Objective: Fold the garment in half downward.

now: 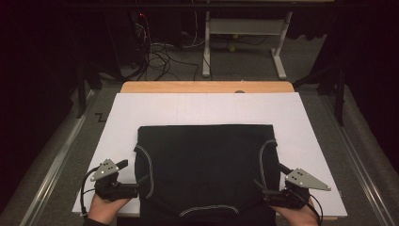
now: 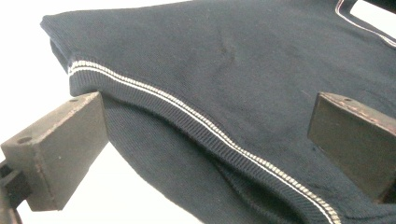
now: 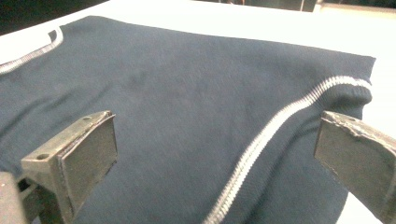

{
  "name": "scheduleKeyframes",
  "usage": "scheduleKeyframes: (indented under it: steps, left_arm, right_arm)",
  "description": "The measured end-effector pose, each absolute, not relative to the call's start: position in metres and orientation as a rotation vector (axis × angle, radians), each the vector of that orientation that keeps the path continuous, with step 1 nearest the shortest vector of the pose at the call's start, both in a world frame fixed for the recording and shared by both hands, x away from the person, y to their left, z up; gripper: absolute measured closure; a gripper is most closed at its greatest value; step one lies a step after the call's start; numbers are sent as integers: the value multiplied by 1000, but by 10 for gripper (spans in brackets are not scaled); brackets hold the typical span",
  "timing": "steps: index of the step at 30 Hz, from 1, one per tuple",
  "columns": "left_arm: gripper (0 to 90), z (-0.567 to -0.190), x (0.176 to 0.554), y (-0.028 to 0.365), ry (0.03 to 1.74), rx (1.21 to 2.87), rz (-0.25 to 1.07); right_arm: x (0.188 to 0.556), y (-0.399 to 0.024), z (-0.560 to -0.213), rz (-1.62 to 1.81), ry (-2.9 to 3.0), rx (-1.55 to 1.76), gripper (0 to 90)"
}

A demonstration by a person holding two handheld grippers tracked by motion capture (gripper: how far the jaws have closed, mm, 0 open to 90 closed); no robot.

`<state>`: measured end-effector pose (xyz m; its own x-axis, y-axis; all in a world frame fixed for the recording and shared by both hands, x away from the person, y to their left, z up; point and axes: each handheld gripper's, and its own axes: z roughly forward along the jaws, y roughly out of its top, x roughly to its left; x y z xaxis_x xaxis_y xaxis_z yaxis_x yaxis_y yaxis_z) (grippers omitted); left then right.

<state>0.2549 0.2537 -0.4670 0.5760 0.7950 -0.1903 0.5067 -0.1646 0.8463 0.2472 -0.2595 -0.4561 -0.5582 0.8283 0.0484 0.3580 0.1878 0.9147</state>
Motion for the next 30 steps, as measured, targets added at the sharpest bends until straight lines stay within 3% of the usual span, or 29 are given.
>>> scheduleKeyframes:
  steps: [15,30]
  left_arm:
    - [0,-469,269,263,1089,1809,357]
    - [0,-455,298,267,1068,1780,380]
  right_arm:
    - [270,-191,-430,1417,2034,947,2]
    - [269,-116,-437,1440,2164,808,2]
